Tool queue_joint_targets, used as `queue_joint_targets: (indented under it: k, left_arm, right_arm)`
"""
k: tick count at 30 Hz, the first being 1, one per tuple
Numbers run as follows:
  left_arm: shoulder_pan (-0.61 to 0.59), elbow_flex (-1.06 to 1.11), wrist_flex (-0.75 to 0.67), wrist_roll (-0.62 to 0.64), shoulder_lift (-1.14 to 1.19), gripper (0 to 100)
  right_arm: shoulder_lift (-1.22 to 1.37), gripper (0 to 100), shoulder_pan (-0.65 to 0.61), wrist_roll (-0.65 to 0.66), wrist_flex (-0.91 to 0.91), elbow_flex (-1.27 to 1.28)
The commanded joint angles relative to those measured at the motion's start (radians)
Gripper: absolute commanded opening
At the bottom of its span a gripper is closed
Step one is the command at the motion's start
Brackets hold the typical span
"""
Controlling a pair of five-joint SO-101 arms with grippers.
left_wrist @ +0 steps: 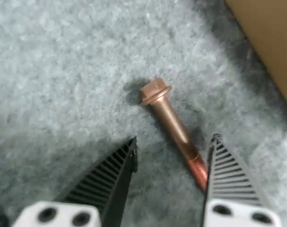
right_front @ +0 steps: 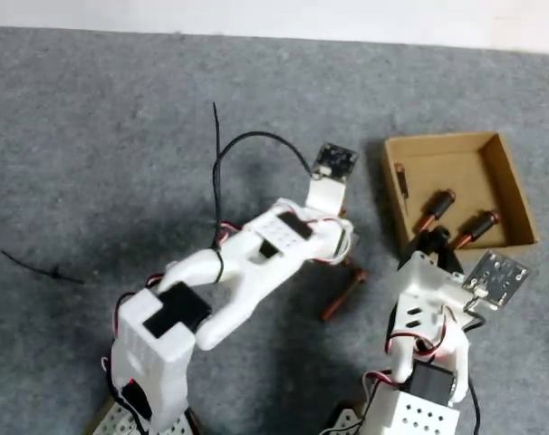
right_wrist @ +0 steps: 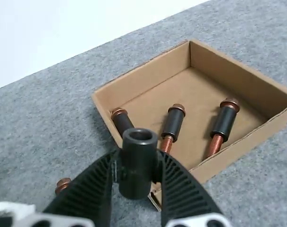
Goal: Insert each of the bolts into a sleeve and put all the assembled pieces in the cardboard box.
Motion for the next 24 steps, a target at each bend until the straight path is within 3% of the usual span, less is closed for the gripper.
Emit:
queue_joint_targets:
  k: [1, 8, 12, 17, 24]
  left_arm:
    - [0.045, -0.105, 0.035, 0.006, 0.021, 23]
    - [0.074, -0.125, -0.008, 0.011, 0.125, 23]
    - [0.03, -0.128, -0.077, 0.015, 0.14, 23]
    - [-0.001, -0.128, -0.083, 0.183, 0.142, 23]
    - [-0.012, -0.128, -0.078, 0.203, 0.137, 23]
  right_arm:
    - [-0.021, 0.5, 0.01, 0.005, 0.001, 0.073]
    - [-0.021, 0.5, 0.01, 0.006, 0.001, 0.073]
    - [-0.021, 0.5, 0.01, 0.008, 0.001, 0.073]
    - [-0.021, 0.5, 0.01, 0.009, 0.001, 0.073]
    - [-0.021, 0.5, 0.01, 0.009, 0.001, 0.073]
